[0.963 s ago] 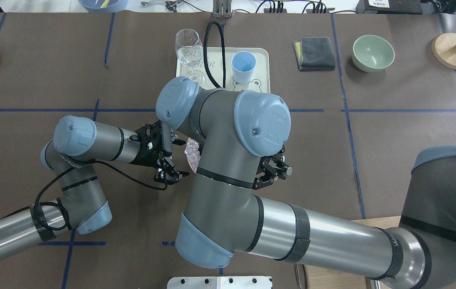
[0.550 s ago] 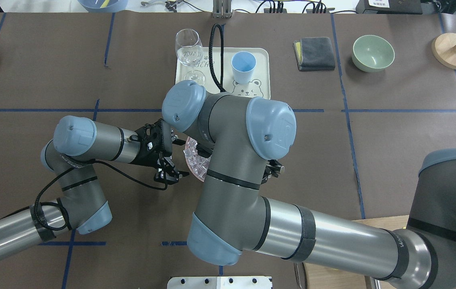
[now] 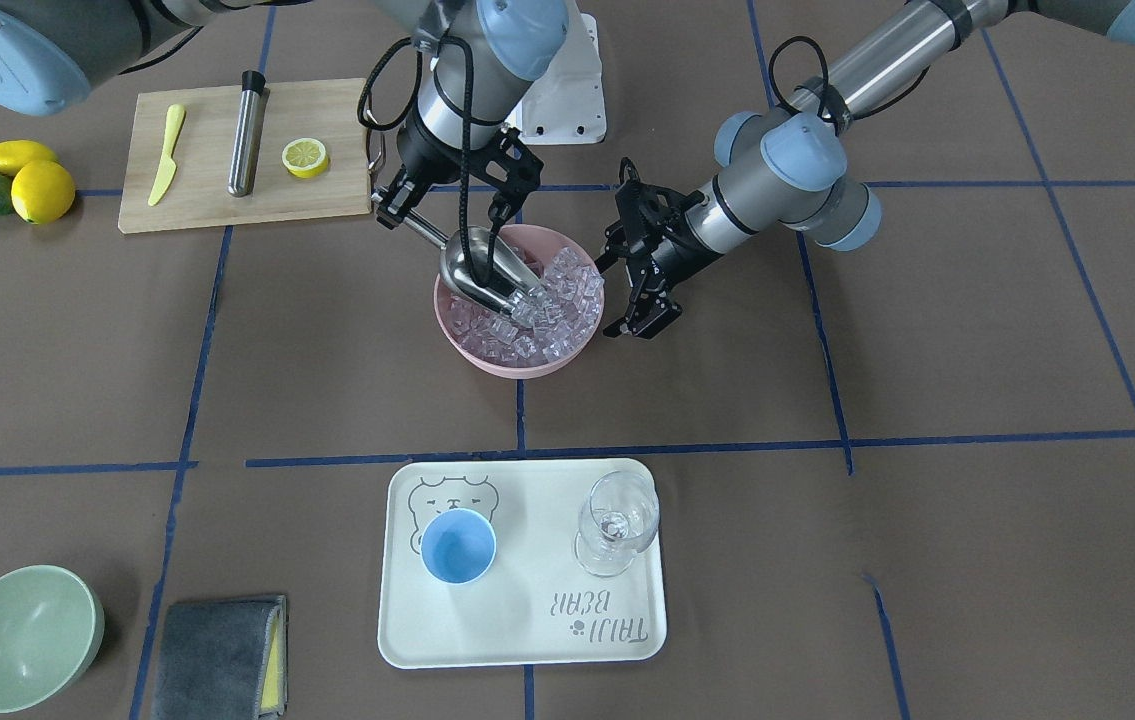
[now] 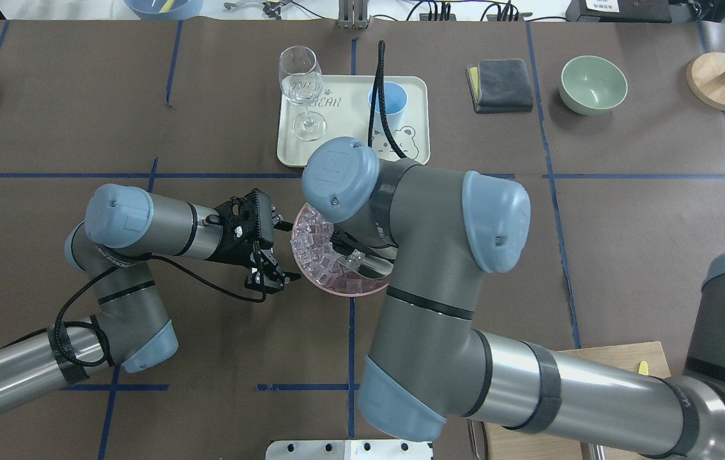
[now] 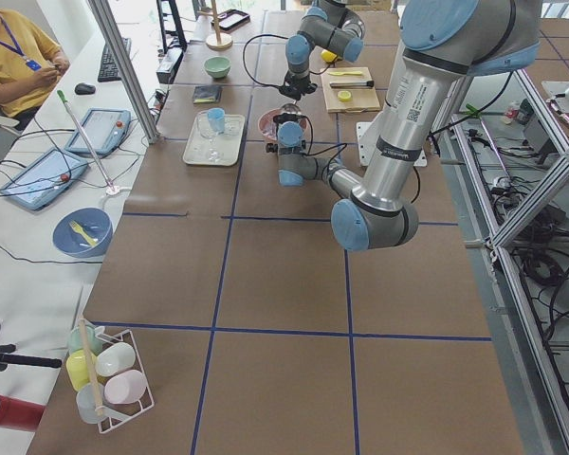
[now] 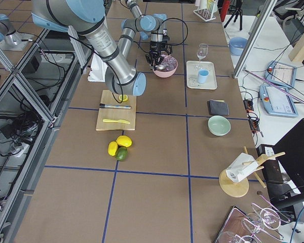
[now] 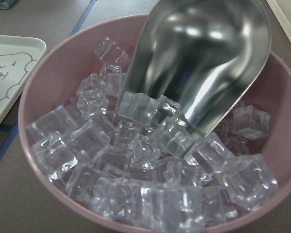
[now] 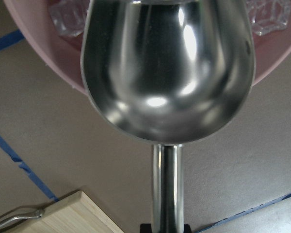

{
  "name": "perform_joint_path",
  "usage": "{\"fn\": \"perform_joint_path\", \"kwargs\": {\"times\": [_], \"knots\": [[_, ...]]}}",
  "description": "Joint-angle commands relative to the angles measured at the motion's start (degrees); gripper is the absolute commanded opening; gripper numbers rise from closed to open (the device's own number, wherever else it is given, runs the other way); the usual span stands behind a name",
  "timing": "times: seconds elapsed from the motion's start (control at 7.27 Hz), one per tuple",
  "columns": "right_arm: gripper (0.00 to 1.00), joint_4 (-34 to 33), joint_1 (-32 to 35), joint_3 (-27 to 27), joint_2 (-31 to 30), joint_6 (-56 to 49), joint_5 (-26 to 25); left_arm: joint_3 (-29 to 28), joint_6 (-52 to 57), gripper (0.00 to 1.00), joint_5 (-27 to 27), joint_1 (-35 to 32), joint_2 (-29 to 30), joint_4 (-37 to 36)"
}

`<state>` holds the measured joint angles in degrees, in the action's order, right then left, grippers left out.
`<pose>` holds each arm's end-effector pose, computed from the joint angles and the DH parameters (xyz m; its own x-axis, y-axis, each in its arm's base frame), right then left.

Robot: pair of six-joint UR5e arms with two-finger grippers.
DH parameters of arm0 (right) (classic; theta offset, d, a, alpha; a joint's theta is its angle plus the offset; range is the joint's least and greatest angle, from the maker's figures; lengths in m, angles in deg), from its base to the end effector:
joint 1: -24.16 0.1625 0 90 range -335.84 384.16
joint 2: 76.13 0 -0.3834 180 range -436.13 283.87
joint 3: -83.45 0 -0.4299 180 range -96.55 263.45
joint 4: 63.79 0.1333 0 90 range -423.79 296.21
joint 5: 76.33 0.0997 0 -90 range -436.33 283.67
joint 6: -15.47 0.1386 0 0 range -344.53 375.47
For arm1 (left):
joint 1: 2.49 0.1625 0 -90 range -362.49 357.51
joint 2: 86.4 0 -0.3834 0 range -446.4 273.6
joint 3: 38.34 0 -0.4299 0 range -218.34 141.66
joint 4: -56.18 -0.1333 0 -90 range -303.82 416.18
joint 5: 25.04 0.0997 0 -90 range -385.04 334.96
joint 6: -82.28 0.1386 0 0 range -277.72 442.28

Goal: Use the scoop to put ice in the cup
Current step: 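Drag the scoop through the ice and lift it out full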

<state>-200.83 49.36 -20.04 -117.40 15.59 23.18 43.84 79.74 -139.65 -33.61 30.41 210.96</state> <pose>-0.5145 -0.3641 0.1409 0.3826 -0.9099 0.1600 0.8725 0.4128 0.2615 0.5735 -0.4345 0.2794 0.1195 0.9888 -0.0892 -0.0877 0.1000 0.9911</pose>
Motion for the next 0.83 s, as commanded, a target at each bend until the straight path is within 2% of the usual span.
{"fn": "perform_joint_path", "kwargs": {"times": [0.0, 0.41, 0.69], "knots": [[0.00, 10.0, -0.1, -4.4, -6.3, 3.7, 0.1, 0.0, 0.0, 1.00, 0.0, 0.0, 0.0, 0.0], [0.00, 11.4, -0.2, -4.3, -6.5, 4.7, 0.1, -0.1, 0.0, 1.00, 0.0, 0.0, 0.0, 0.0], [0.00, 22.5, -0.2, -4.4, -10.8, 8.5, 0.2, -0.1, 0.0, 1.00, 0.0, 0.0, 0.0, 0.1]]}}
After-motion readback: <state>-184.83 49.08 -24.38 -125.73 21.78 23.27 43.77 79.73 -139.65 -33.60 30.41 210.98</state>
